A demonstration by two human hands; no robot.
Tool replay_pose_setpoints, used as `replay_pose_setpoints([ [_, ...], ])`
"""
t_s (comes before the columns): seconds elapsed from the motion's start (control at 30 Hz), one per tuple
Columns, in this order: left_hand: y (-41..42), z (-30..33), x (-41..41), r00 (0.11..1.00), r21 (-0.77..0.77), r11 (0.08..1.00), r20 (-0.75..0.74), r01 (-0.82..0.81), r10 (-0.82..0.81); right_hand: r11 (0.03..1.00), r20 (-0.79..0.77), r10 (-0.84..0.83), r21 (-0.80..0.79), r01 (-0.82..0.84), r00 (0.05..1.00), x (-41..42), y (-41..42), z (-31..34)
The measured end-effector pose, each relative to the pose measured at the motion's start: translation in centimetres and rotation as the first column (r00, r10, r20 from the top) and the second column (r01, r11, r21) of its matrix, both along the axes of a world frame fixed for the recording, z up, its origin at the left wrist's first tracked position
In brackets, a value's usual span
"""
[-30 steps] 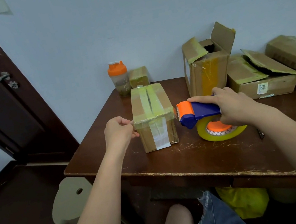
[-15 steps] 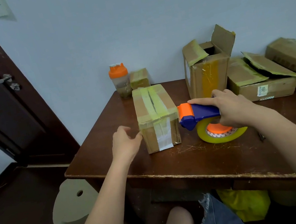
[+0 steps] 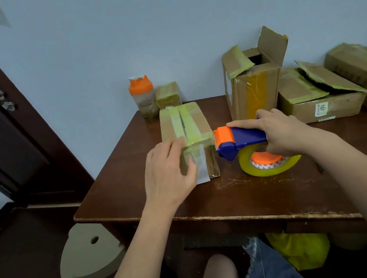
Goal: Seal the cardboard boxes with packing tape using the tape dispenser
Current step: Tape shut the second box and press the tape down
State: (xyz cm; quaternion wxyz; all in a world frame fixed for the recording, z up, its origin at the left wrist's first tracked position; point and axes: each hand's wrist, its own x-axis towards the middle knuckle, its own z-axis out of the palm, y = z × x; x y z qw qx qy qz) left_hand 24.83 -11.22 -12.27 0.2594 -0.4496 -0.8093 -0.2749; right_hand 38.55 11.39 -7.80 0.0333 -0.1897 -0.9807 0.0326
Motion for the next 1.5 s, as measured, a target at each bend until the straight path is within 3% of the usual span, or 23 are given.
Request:
replay_pose_setpoints([
  [0.3,-0.5,0.1,-1.5,0.999,-0.175,0.983,-0.012,-0.049,0.048,0.997,-0.025,-0.022,-0.069,0.020,0.999,0.4,-1.2,0.3],
  [0.5,-2.2,0.1,-3.9,0.989,-0.155,0.979,-0.080,-0.134,0.123,0.994,-0.069,0.019,-0.110,-0.026,0.997,0.3,-3.0,0.0],
  [0.63,-1.5,1.0,-3.1,0.987,-0.187,0.980,-0.157,-0.067,0.037,0.997,-0.070,0.027,-0.064,-0.032,0.997,-0.5,-3.9,-0.1],
  [0.77,-0.9,0.4,-1.8,0.996,-0.191,0.980,-0.045,0.061,-0.071,0.999,-0.067,0.012,-0.051,-0.016,0.998,-0.7,-4.0,-0.4],
  [0.93,0.1,-0.1,-1.4,0.996,-0.237,0.970,-0.073,-0.060,0.044,0.997,-0.039,0.019,-0.072,-0.022,0.999,-0.2,-3.5,-0.5],
  [1.13,1.6,-0.7,-0.8,0.993,-0.110,0.987,-0.044,-0.115,0.111,0.987,-0.016,0.102,-0.120,-0.103,0.995,-0.1,-2.8,-0.1],
  [1.3,1.8,-0.8,-0.7,0.993,-0.093,0.988,0.002,-0.121,0.122,0.983,0.054,0.127,-0.137,-0.119,0.990,1.0,-2.6,0.8],
  [1.5,2.0,-0.5,-0.4,0.996,-0.103,0.990,0.001,-0.093,0.093,0.991,0.112,0.130,-0.037,-0.127,0.985,2.8,-2.3,2.9],
])
